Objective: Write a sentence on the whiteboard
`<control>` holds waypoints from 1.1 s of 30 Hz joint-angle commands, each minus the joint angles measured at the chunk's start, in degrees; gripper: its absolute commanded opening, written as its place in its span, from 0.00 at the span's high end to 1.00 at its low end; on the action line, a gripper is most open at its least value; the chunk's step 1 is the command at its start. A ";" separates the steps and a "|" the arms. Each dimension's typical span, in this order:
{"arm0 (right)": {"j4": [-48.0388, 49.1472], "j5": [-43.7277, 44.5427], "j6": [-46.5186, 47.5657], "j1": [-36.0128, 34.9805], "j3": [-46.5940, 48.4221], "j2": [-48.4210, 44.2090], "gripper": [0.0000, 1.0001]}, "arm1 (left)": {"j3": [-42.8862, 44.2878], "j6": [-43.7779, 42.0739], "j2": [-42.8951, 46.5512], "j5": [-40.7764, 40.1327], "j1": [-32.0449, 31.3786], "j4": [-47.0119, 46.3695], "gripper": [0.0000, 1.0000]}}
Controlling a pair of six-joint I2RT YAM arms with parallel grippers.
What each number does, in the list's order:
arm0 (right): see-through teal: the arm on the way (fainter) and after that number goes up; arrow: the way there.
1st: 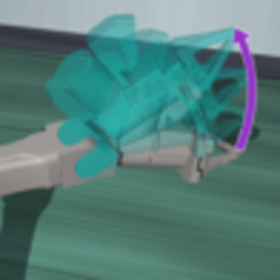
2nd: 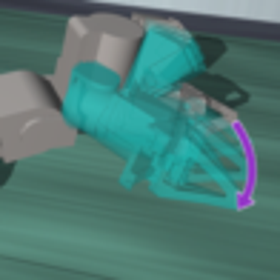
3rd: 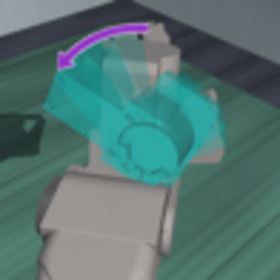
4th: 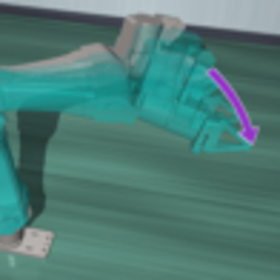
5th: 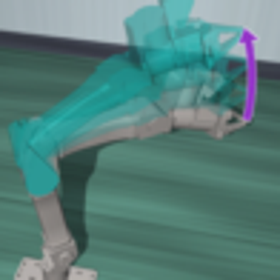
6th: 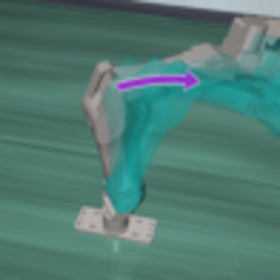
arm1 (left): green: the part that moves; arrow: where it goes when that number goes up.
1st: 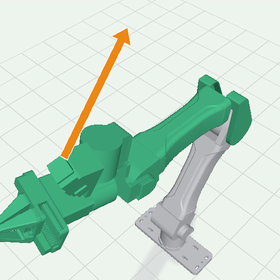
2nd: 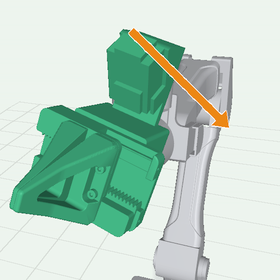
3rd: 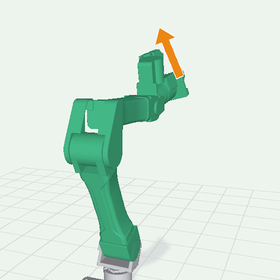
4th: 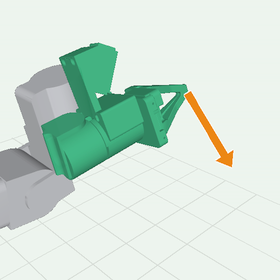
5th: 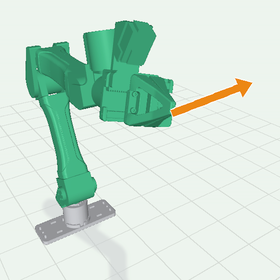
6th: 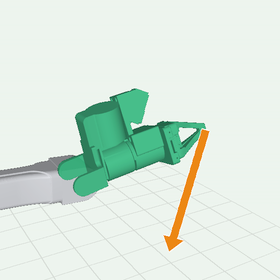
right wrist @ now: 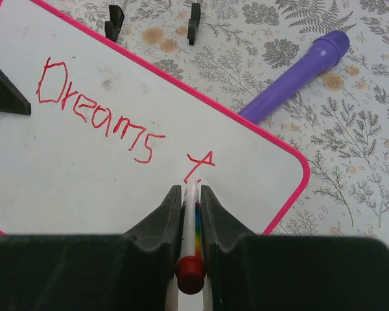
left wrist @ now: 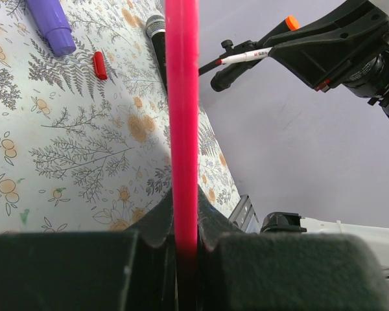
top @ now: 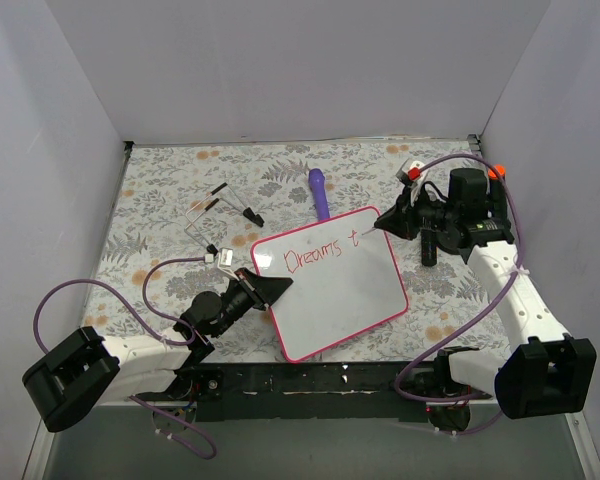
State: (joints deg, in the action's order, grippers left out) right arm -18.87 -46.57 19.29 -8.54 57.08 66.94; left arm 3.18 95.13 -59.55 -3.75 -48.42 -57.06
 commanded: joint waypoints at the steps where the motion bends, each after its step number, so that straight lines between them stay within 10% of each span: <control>1: 3.14 -2.39 -0.74 0.45 -1.27 -1.11 0.99 | 0.77 1.02 2.42 0.23 0.08 -9.30 1.00; 33: 7.18 5.25 -4.35 0.36 0.66 7.07 0.99 | 1.83 1.11 0.93 0.50 0.08 -9.74 1.00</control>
State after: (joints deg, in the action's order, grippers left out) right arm -14.35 -43.62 15.49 -8.01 55.40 73.25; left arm 3.16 94.98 -59.79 -3.62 -48.42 -57.45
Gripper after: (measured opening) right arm 0.186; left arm 0.036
